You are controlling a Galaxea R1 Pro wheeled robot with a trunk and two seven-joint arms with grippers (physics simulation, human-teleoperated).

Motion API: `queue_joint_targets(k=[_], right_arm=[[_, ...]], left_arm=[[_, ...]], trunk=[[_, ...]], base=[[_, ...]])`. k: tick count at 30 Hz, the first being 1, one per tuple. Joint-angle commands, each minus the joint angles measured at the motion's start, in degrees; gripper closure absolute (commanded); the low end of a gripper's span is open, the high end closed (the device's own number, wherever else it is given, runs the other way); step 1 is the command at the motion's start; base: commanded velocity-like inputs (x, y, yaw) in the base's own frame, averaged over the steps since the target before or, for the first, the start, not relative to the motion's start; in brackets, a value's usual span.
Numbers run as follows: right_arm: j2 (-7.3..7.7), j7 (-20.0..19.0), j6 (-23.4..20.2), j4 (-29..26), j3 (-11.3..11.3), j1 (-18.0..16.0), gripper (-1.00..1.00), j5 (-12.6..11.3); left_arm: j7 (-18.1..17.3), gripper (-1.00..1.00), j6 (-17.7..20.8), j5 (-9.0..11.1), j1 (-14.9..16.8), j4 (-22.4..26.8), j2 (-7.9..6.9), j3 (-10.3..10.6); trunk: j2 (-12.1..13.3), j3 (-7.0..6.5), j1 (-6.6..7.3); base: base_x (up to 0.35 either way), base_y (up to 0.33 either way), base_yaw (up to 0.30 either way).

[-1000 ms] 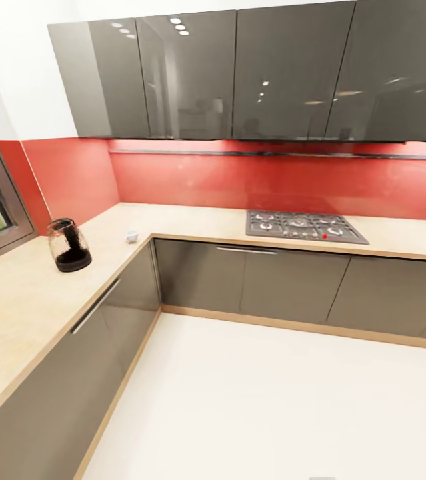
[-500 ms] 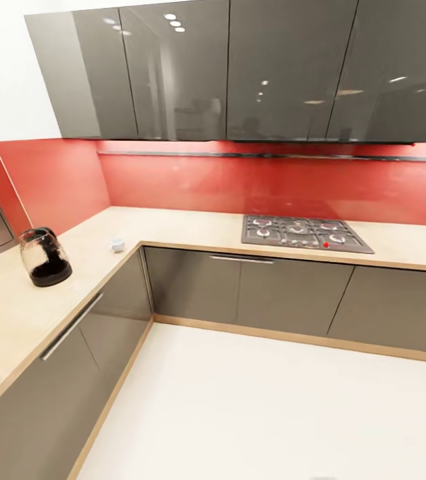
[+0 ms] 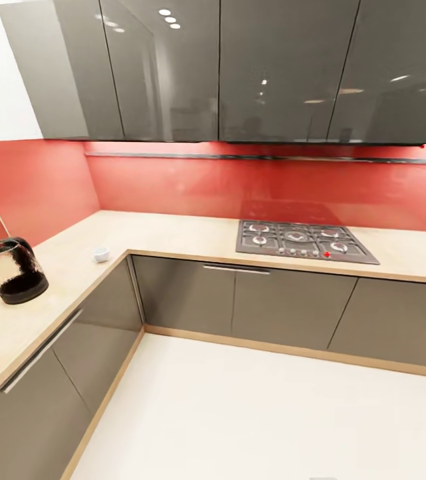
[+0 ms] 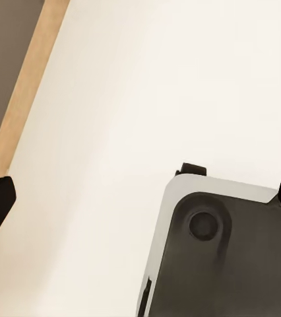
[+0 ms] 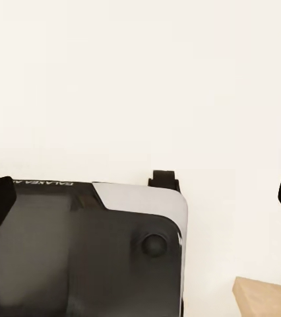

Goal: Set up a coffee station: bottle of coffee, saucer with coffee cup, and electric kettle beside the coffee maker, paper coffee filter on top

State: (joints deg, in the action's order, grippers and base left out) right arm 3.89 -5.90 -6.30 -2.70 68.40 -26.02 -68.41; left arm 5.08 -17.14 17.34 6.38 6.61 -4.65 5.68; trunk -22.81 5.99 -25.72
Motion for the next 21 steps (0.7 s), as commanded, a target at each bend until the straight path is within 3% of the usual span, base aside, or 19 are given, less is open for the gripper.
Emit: queue_joint_targets(k=[1,21], right_arm=[[0.05,-0.08,-0.21,-0.10,0.42,-0.05,-1.00,-0.49],[-0.02,-0.09,-0.21,-0.11,0.48,-0.06,-1.00,-0.49]], left_arm=[[0.28,-1.00,-0.17,0.32,0.04,-0.01,-0.01,0.49],[0.28,-1.00,-0.09,0.32,0.04,-0.01,-0.01,0.52]], trunk=[[-0.11,0.12,-0.06],[-0.11,0.12,-0.06]], base=[[0.302,-0.135,0.000],[0.304,-0.111,0.013]])
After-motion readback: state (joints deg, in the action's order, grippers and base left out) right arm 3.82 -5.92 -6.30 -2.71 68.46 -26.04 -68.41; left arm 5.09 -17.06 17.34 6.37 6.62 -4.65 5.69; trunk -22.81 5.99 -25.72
